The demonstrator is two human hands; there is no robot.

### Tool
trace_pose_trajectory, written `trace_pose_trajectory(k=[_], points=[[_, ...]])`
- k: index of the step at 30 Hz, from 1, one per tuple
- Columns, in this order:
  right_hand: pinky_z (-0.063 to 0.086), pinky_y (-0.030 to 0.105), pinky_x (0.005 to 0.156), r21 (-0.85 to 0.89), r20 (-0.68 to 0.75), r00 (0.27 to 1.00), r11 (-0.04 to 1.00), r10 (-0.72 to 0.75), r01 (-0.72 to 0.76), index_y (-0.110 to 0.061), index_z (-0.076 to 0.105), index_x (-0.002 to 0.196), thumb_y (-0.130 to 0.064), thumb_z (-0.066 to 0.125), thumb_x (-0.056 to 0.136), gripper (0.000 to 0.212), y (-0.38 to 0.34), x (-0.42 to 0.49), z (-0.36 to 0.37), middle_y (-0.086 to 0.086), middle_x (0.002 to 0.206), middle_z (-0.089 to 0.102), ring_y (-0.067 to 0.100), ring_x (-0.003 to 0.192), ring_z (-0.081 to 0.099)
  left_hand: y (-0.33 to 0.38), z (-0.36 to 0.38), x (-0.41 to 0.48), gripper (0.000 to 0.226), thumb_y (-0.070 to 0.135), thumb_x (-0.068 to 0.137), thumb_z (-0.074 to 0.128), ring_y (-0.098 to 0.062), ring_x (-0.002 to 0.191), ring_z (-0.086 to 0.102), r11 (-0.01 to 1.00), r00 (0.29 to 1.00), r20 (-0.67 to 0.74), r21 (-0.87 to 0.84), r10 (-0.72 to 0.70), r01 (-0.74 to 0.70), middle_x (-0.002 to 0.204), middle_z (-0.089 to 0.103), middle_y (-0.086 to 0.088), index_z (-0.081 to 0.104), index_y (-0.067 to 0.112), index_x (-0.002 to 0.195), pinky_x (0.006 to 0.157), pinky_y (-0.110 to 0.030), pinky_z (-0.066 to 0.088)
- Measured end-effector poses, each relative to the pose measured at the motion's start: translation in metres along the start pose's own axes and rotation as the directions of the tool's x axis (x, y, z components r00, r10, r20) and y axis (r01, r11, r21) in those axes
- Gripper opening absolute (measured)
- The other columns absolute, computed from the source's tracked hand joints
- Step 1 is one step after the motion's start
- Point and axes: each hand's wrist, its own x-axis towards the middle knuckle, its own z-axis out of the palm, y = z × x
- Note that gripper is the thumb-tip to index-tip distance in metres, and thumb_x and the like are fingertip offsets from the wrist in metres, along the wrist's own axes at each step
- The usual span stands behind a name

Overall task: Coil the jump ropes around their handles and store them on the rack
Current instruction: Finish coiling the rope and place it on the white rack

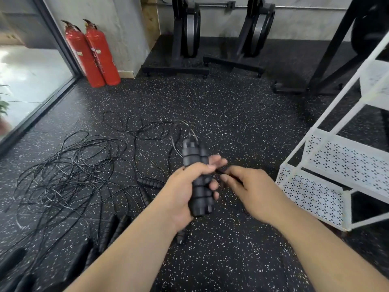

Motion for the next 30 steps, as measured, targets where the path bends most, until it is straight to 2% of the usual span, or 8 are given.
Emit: trace_pose_trajectory(k=[6,10,12,15,18,22,26,30], points=[[0.036,0.021,0.047,0.048,-0.006,0.999,0.998,0.047,-0.047,-0.037,0.067,0.088,-0.052,0.05,0.106,0.029,0.007,0.001,-0.027,-0.008,0.054,0.054,0.004,0.044,0.037,0.031,-0.019,0.001,0.057,0.012,0.083,0.067,-0.013,0.069,0.054,0.972,0.972,-0.175,-0.146,0.158,-0.185,0.136,0.073,-0.009,0.062,0.008,0.14,0.064,-0.03,0.053],[0.032,0.024,0.045,0.086,-0.072,0.996,0.996,0.042,-0.035,-0.035,0.065,0.087,-0.049,0.051,0.107,0.028,0.002,0.002,-0.018,0.005,0.064,0.062,0.006,0.045,0.038,0.016,-0.01,-0.002,0.057,0.012,0.084,0.071,-0.013,0.069,0.057,0.994,0.991,-0.092,-0.044,0.092,-0.097,0.136,0.073,-0.011,0.064,0.01,0.14,0.066,-0.032,0.054],[0.033,0.026,0.048,0.092,-0.081,0.996,0.995,0.031,-0.024,-0.035,0.067,0.089,-0.046,0.055,0.107,0.024,0.001,0.003,-0.01,0.003,0.065,0.063,0.005,0.047,0.04,0.004,-0.001,-0.005,0.05,0.01,0.09,0.069,-0.015,0.069,0.056,0.999,0.999,-0.01,0.016,0.037,-0.036,0.122,0.077,-0.007,0.067,0.012,0.14,0.066,-0.033,0.054],[0.038,0.022,0.051,0.061,-0.094,0.995,0.998,0.02,-0.014,-0.037,0.071,0.098,-0.04,0.057,0.106,0.017,-0.001,0.003,0.002,-0.007,0.065,0.066,0.006,0.051,0.05,-0.013,0.008,-0.005,0.048,0.012,0.088,0.072,-0.018,0.07,0.057,0.997,0.999,0.053,0.075,0.004,-0.008,0.099,0.065,-0.008,0.071,0.014,0.137,0.067,-0.036,0.055],[0.037,0.023,0.051,0.059,-0.068,0.997,0.998,0.022,-0.018,-0.035,0.07,0.094,-0.04,0.057,0.107,0.019,0.0,0.004,0.002,-0.014,0.063,0.064,0.005,0.049,0.048,-0.013,0.008,-0.002,0.044,0.013,0.09,0.071,-0.016,0.069,0.057,0.998,0.999,0.042,0.056,0.021,-0.024,0.107,0.065,-0.011,0.073,0.013,0.134,0.066,-0.034,0.054],[0.033,0.023,0.047,0.077,-0.021,0.998,0.996,0.057,-0.055,-0.036,0.07,0.091,-0.05,0.054,0.107,0.026,0.009,0.004,-0.016,-0.014,0.056,0.057,0.005,0.044,0.039,0.012,-0.004,0.001,0.047,0.011,0.092,0.066,-0.013,0.07,0.056,0.993,0.992,-0.046,-0.024,0.118,-0.119,0.137,0.071,-0.004,0.067,0.01,0.139,0.066,-0.032,0.054],[0.032,0.021,0.045,0.096,-0.061,0.997,0.994,0.054,-0.048,-0.038,0.07,0.091,-0.051,0.052,0.106,0.026,0.009,0.003,-0.025,-0.01,0.056,0.056,0.005,0.044,0.038,0.027,-0.018,0.002,0.057,0.015,0.085,0.068,-0.013,0.071,0.055,0.973,0.975,-0.12,-0.109,0.189,-0.202,0.141,0.07,-0.001,0.063,0.009,0.142,0.065,-0.031,0.054],[0.035,0.023,0.049,0.109,-0.123,0.991,0.993,0.05,-0.036,-0.036,0.067,0.088,-0.046,0.053,0.107,0.026,0.003,0.005,-0.015,-0.011,0.061,0.06,0.005,0.047,0.041,0.015,-0.01,-0.001,0.057,0.013,0.088,0.07,-0.014,0.071,0.056,0.99,0.992,-0.033,-0.064,0.125,-0.126,0.142,0.07,-0.005,0.062,0.013,0.144,0.066,-0.031,0.055]])
